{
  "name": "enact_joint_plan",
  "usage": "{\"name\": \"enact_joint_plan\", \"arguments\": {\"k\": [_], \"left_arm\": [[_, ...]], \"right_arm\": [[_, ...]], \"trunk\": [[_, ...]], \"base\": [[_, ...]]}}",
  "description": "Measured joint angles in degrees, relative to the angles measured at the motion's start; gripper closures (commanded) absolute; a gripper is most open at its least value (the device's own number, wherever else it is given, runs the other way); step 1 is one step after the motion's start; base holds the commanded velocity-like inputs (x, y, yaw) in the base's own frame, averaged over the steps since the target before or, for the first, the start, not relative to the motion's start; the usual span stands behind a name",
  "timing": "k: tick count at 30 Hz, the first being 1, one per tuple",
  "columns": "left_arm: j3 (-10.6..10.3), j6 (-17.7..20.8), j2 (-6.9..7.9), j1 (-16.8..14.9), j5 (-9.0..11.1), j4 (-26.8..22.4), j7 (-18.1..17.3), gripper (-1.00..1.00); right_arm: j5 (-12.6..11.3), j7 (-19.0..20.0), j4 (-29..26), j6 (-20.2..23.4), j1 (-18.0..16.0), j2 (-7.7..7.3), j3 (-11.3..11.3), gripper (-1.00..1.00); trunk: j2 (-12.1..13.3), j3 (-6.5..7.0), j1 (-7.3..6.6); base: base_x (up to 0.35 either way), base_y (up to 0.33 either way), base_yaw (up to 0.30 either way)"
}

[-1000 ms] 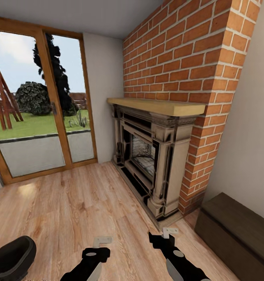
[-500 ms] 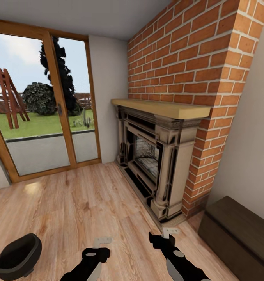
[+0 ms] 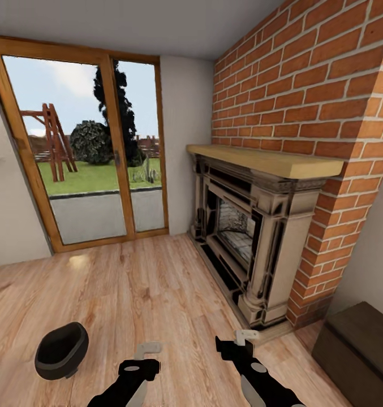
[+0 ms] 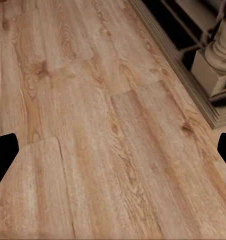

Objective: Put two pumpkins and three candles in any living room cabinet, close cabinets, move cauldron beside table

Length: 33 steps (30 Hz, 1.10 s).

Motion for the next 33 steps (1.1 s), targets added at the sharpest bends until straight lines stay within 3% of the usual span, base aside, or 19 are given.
{"name": "enact_joint_plan", "arguments": {"k": [33], "left_arm": [[0.1,-0.1,0.11,0.0,0.0,-0.3,0.1,-1.0]], "right_arm": [[0.3,0.0,0.0,0.0,0.0,0.03,0.1,-1.0]], "trunk": [[13.3,5.94,-7.26]], "base": [[0.0,0.0,0.284]]}}
